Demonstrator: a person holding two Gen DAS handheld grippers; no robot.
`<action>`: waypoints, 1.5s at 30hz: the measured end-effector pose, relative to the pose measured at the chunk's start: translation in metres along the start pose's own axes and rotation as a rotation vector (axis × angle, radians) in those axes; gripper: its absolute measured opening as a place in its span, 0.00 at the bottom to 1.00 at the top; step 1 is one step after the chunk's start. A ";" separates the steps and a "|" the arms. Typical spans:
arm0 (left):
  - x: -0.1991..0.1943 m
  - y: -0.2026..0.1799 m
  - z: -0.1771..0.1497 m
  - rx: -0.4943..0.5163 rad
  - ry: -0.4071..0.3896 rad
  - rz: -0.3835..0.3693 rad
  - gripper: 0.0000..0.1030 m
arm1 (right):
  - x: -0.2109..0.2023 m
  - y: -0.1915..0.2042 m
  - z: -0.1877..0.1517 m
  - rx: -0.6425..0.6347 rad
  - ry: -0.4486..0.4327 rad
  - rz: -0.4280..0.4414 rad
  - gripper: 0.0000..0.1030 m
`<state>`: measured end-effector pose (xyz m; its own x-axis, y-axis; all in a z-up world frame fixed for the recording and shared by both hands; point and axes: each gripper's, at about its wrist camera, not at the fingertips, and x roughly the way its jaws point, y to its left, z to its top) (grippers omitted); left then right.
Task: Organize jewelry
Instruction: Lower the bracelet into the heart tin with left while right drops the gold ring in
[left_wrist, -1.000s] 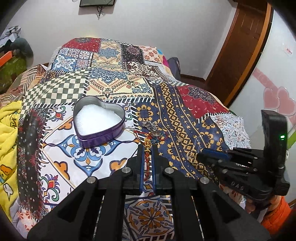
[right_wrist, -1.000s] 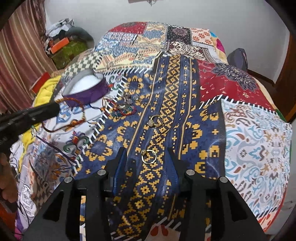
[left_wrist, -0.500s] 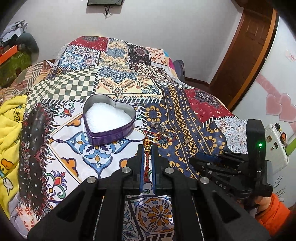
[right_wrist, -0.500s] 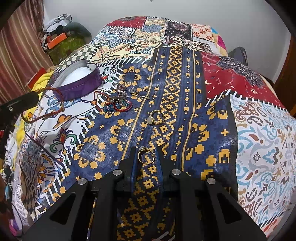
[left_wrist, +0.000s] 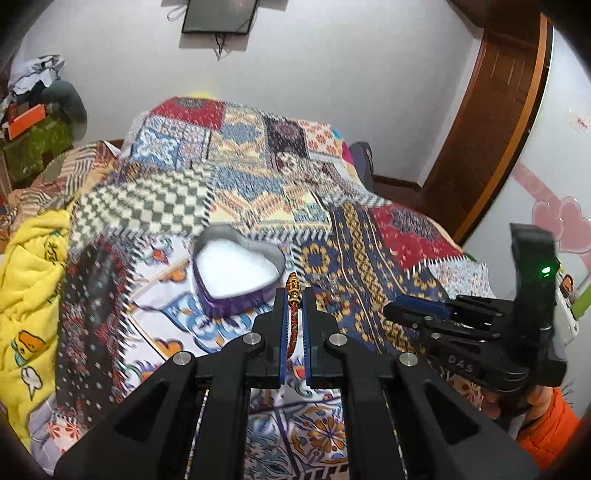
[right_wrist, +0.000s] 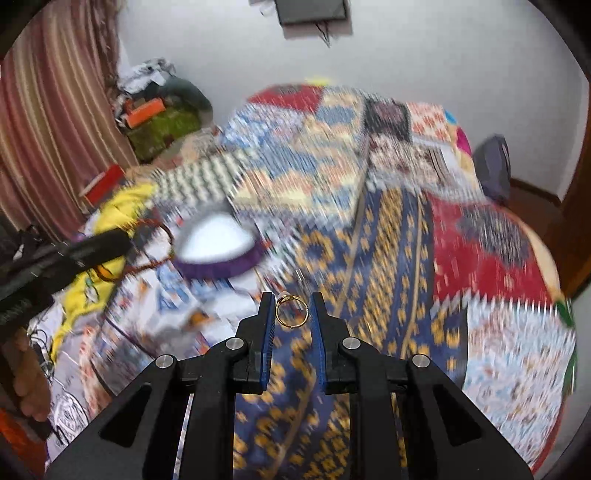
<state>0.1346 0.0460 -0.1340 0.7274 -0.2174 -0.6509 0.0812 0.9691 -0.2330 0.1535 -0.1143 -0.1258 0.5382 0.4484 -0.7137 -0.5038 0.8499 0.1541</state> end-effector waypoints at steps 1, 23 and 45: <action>-0.003 0.001 0.004 0.000 -0.014 0.006 0.05 | -0.001 0.005 0.006 -0.005 -0.017 0.010 0.16; 0.024 0.046 0.060 0.006 -0.094 0.078 0.05 | 0.066 0.040 0.063 -0.108 -0.006 0.131 0.16; 0.106 0.069 0.044 0.000 0.118 0.044 0.05 | 0.119 0.044 0.042 -0.201 0.180 0.161 0.17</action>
<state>0.2470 0.0949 -0.1870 0.6450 -0.1873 -0.7409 0.0511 0.9779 -0.2027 0.2239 -0.0119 -0.1757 0.3217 0.5014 -0.8032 -0.7062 0.6921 0.1492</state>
